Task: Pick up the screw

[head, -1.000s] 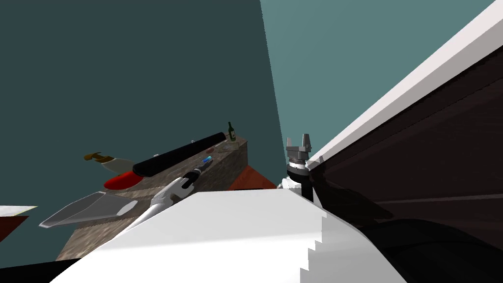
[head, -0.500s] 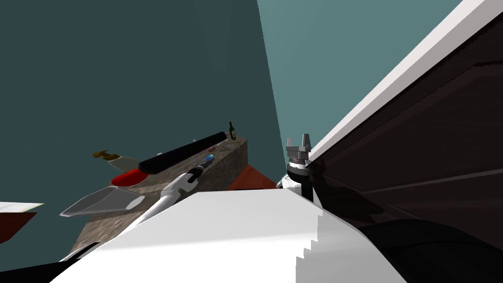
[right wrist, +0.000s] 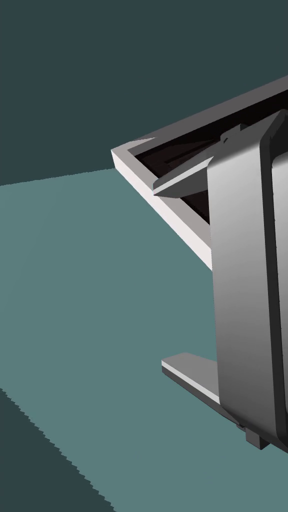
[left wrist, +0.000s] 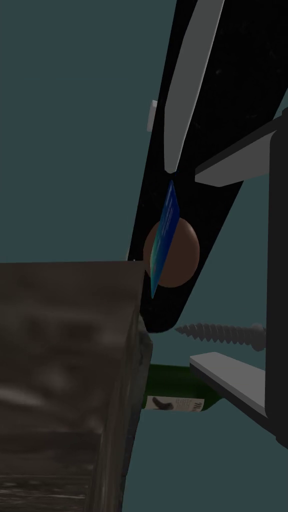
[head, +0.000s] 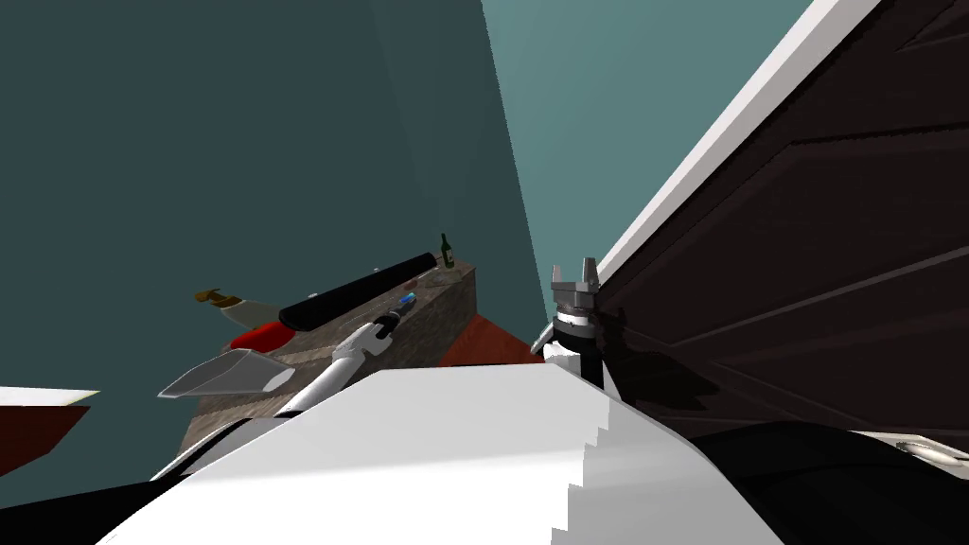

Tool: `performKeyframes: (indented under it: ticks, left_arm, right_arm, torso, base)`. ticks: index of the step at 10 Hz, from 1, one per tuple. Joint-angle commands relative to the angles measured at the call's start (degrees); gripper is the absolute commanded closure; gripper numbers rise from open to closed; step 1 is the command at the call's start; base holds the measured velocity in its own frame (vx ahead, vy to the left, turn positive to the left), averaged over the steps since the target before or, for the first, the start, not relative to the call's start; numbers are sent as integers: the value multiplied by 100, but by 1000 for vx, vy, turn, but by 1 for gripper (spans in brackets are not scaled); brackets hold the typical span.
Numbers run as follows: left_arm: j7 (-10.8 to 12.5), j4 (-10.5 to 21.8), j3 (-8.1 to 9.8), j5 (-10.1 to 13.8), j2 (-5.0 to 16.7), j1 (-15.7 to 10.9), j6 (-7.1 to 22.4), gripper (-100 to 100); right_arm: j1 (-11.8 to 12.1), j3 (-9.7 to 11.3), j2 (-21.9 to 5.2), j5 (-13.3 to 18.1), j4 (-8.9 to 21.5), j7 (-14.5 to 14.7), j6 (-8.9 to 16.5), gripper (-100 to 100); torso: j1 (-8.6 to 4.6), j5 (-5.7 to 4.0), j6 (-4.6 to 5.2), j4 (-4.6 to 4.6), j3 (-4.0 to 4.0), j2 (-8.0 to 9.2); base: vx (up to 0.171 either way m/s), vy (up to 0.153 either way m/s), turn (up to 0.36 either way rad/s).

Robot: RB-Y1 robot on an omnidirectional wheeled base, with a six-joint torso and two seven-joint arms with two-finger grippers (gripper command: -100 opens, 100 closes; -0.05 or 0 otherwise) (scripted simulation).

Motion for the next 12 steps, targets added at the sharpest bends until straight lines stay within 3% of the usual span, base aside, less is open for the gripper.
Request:
performKeyframes:
  ticks: [1, 2, 3, 4, 6, 7, 8, 9, 10, 11, 12]
  left_arm:
    - [44, 286, -29, -146, -168, -286, 91, -100]
    - [44, 516, -29, -146, -168, -476, 91, -100]
    - [44, 546, -29, -146, -168, -577, 91, -100]
    - [87, 803, -62, -281, -319, -789, 190, -100]
    - [87, 993, -62, -281, -319, -1048, 190, -100]
    - [131, 1256, -96, -416, -470, -1291, 290, -100]
    - [131, 1431, -96, -416, -470, -1462, 290, -100]
    - [131, 1439, -96, -416, -470, -1520, 290, -100]
    - [174, 1730, -129, -551, -620, -1739, 389, -100]
    - [174, 1886, -129, -551, -620, -1914, 389, -100]
    - [174, 1886, -129, -551, -620, -1991, 389, -100]
  right_arm:
    - [0, 0, 0, 0, 0, 0, 0, 0]
    - [-1, 0, 0, 0, 0, 0, 0, 0]
    - [-1, 0, 0, 0, 0, 0, 0, 0]
    - [0, 0, 0, 0, 0, 0, 0, 0]
    - [0, 0, 0, 0, 0, 0, 0, 0]
    - [0, 0, 0, 0, 0, 0, 0, 0]
    - [-1, 0, 0, 0, 0, 0, 0, 0]
    - [0, 0, 0, 0, 0, 0, 0, 0]
    - [1, 0, 0, 0, 0, 0, 0, 0]
    - [-1, 0, 0, 0, 0, 0, 0, 0]
    - [0, 0, 0, 0, 0, 0, 0, 0]
  torso:
    - [0, 0, 0, 0, 0, 0]
    - [0, 1, 5, -2, -1, 1]
    - [6, 3, 3, -1, -1, 1]
    - [2, 2, 1, -4, -9, -14]
    - [3, 2, 3, -2, -2, -1]
    - [0, 1, 1, -4, -9, -15]
    - [13, 5, 5, -4, -5, -5]
    - [11, 5, 1, -2, -2, -2]
    - [-3, 2, 0, -5, -9, -15]
    - [-5, 1, 5, -4, -6, -7]
    - [-2, 1, 1, -2, -2, -2]
  base:
    - [-98, 38, -122]
    - [-112, 50, -89]
    - [-56, 29, 4]
    - [-104, 39, -111]
    - [-86, 31, -47]
    - [-104, 71, -118]
    - [-117, 57, -85]
    - [-57, 8, 7]
    - [-100, 15, -126]
    - [-117, 24, -85]
    - [-58, 19, 16]
